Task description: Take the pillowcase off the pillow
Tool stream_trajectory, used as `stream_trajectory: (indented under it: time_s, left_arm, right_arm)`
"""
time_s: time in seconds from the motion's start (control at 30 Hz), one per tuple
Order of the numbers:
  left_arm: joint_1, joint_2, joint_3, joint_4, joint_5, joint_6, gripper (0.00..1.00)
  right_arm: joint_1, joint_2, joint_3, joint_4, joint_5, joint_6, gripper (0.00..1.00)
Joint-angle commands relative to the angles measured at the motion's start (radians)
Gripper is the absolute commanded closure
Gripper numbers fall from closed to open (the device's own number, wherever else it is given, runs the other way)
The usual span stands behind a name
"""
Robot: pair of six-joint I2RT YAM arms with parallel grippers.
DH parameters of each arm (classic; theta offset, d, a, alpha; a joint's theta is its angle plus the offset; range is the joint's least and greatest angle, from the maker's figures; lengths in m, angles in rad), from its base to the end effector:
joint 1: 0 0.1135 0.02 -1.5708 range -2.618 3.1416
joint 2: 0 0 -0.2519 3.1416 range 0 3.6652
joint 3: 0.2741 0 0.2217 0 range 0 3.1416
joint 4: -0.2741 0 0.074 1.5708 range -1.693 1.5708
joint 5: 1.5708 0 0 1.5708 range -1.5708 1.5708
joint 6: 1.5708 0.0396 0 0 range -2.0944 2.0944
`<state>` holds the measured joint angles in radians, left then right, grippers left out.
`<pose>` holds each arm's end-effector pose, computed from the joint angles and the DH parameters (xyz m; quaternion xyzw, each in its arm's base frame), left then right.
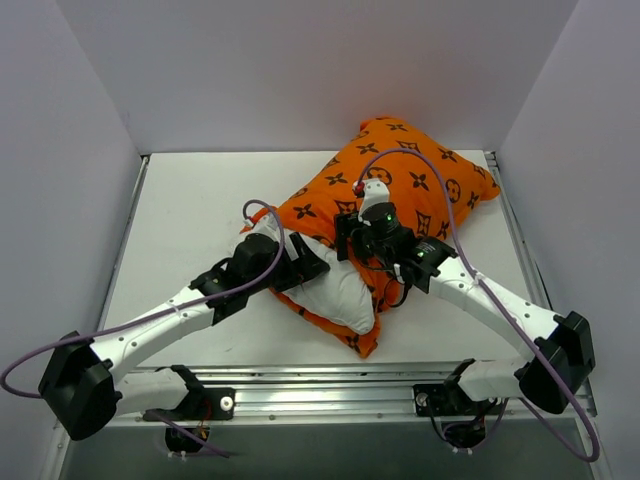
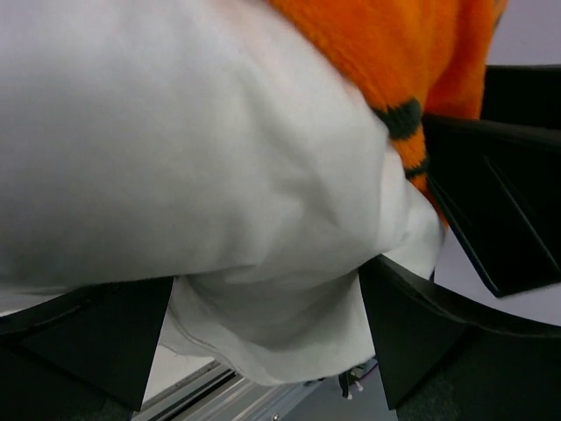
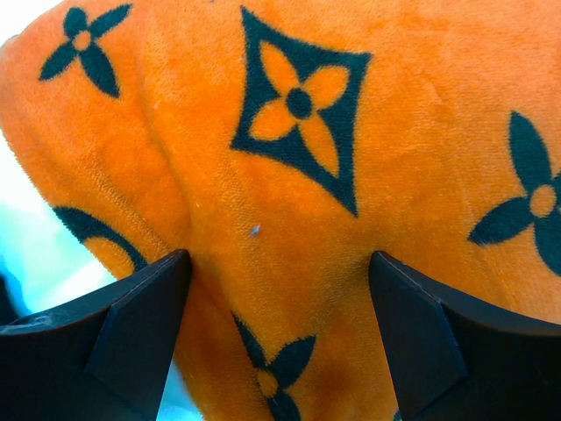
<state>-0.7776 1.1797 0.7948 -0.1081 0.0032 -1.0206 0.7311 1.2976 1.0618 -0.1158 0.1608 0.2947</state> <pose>0.1741 -0.1715 0.2681 -0.1032 0.8520 -0.4026 0.3183 0.2125 0.1821 0.3256 -0.1320 0.8078 0.2227 0.5296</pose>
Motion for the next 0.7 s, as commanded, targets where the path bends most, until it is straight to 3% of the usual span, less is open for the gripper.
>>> stream_trajectory:
  time_s: [0.0,0.07,0.1,0.13,0.17,0.23,0.5,0.67]
  left_arm:
    - [-0.011,0.064,0.061,0.041,-0.054,-0.01,0.06]
    - [-0.009,0.086,0.066,0.035,-0.065,-0.009,0.05]
    - [-0.009,0.086,0.067,0.025,-0.071,-0.007,0.18]
    - [-0.011,0.083,0.067,0.019,-0.077,-0.003,0.51]
    - [-0.011,0.071,0.064,0.013,-0.092,0.001,0.69]
    - [-0.009,0.054,0.067,-0.021,-0.111,0.019,0.97]
    - [-0.011,-0.022,0.121,-0.134,-0.146,0.082,0.98]
    - [-0.009,-0.061,0.156,-0.205,-0.169,0.119,0.98]
  right_arm:
    - [0.031,0.026,-0.005,0.016,-0.027,0.017,0.23]
    - [0.039,0.02,0.006,-0.008,-0.018,0.011,0.23]
    - [0.04,0.016,0.023,-0.022,-0.017,0.0,0.23]
    - [0.045,0.012,0.036,-0.037,-0.017,-0.006,0.23]
    - [0.062,0.003,0.049,-0.068,-0.014,-0.012,0.23]
    - [0.077,-0.009,0.076,-0.081,-0.006,-0.029,0.22]
    - [0.105,0.037,0.102,-0.102,0.04,-0.034,0.2]
    - [0.099,0.1,0.093,-0.12,0.194,-0.006,0.21]
